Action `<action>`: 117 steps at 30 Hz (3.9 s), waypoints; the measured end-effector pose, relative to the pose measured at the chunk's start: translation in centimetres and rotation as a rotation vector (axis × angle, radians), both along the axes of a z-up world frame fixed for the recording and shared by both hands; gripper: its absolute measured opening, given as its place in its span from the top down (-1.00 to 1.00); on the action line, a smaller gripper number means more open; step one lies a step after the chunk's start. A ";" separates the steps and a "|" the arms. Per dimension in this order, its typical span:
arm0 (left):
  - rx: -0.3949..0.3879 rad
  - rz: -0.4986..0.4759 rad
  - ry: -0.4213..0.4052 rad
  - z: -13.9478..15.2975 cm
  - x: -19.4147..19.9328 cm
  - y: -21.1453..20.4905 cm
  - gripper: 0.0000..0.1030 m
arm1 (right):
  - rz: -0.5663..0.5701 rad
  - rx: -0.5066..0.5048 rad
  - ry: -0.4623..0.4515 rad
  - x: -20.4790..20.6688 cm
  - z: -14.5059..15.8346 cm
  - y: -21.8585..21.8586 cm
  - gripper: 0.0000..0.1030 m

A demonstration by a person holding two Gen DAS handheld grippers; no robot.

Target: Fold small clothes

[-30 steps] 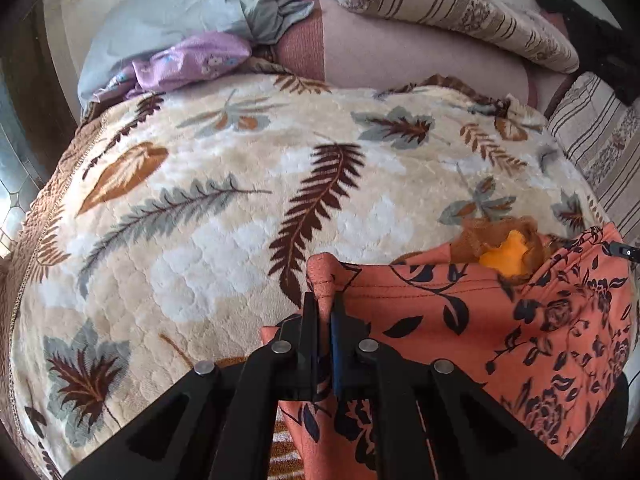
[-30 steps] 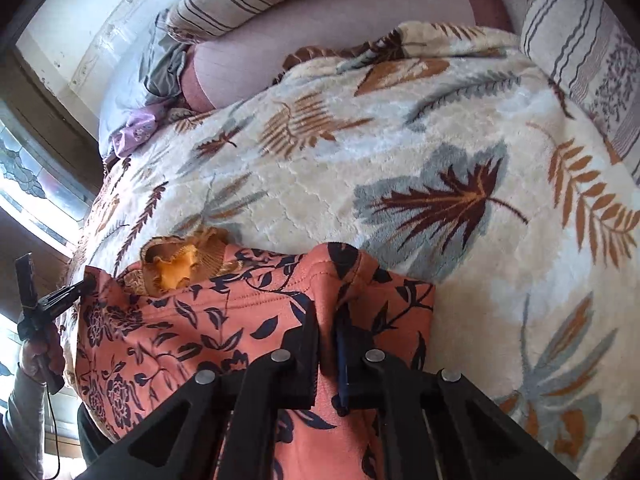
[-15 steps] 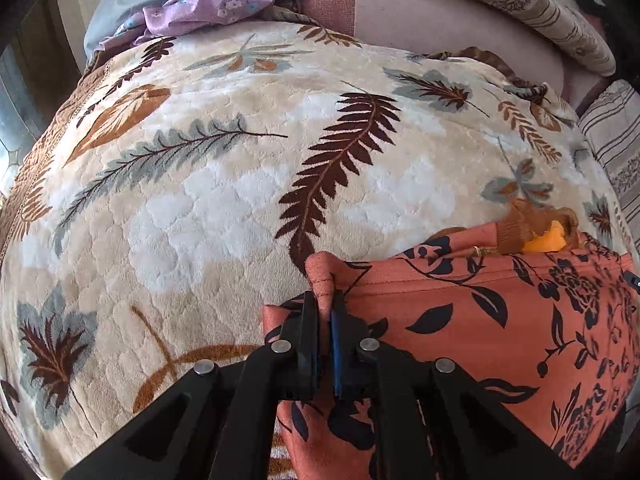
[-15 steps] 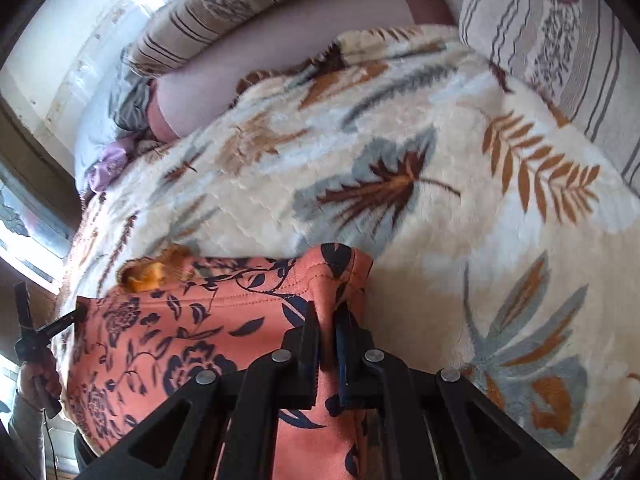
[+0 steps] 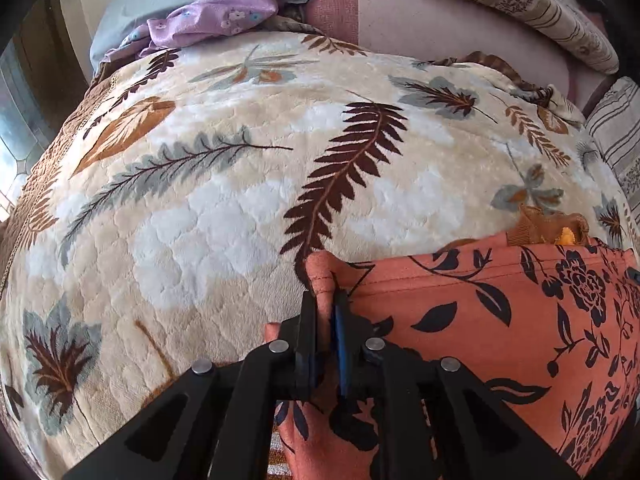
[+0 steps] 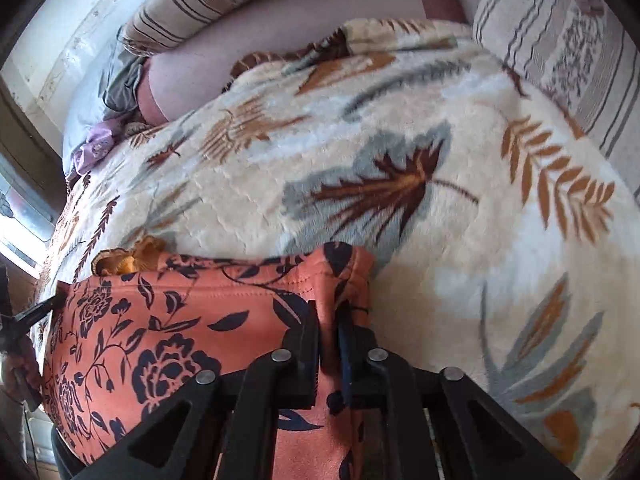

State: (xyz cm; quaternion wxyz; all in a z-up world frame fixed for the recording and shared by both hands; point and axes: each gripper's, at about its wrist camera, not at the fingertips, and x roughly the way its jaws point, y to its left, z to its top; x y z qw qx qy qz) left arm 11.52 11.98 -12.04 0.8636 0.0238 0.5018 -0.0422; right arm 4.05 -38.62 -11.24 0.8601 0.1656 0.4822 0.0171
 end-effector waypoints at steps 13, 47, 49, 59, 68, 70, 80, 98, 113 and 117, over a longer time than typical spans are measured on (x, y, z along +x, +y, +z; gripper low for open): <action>-0.039 -0.066 -0.205 8.7 -12.3 -0.1 -0.48 | -0.010 0.172 -0.110 -8.2 7.6 1.3 -0.03; -0.005 -0.017 -0.082 4.0 -15.8 -4.7 -0.48 | -0.119 0.438 0.005 -2.6 1.9 -4.7 -0.10; 0.003 -0.020 -0.061 3.3 -15.5 -5.0 -0.48 | -0.107 0.408 0.043 -0.6 0.9 -4.6 0.17; 0.007 0.000 -0.023 1.4 -14.3 -3.7 -0.48 | -0.044 0.269 0.001 2.0 0.5 -3.7 0.77; 0.036 -0.024 -0.067 2.9 -14.2 -4.7 -0.48 | -0.136 0.322 -0.071 -2.8 3.9 -5.1 0.44; 0.019 -0.020 -0.086 3.5 -14.4 -4.6 -0.48 | -0.079 0.352 -0.104 -4.7 6.1 -3.6 0.44; -0.079 0.122 0.032 1.6 -16.4 0.3 -0.48 | -0.025 0.531 0.024 -11.6 0.0 1.3 -0.39; -0.381 0.098 0.043 3.2 -15.2 5.8 -0.37 | 0.014 0.457 0.003 -15.6 1.1 4.3 -0.49; -0.378 0.099 0.185 0.6 -13.2 4.6 0.48 | 0.016 0.462 0.003 -15.2 0.4 4.3 -0.49; -0.392 0.124 0.168 1.7 -13.6 5.3 0.91 | 0.013 0.464 0.006 -15.1 0.3 4.2 -0.49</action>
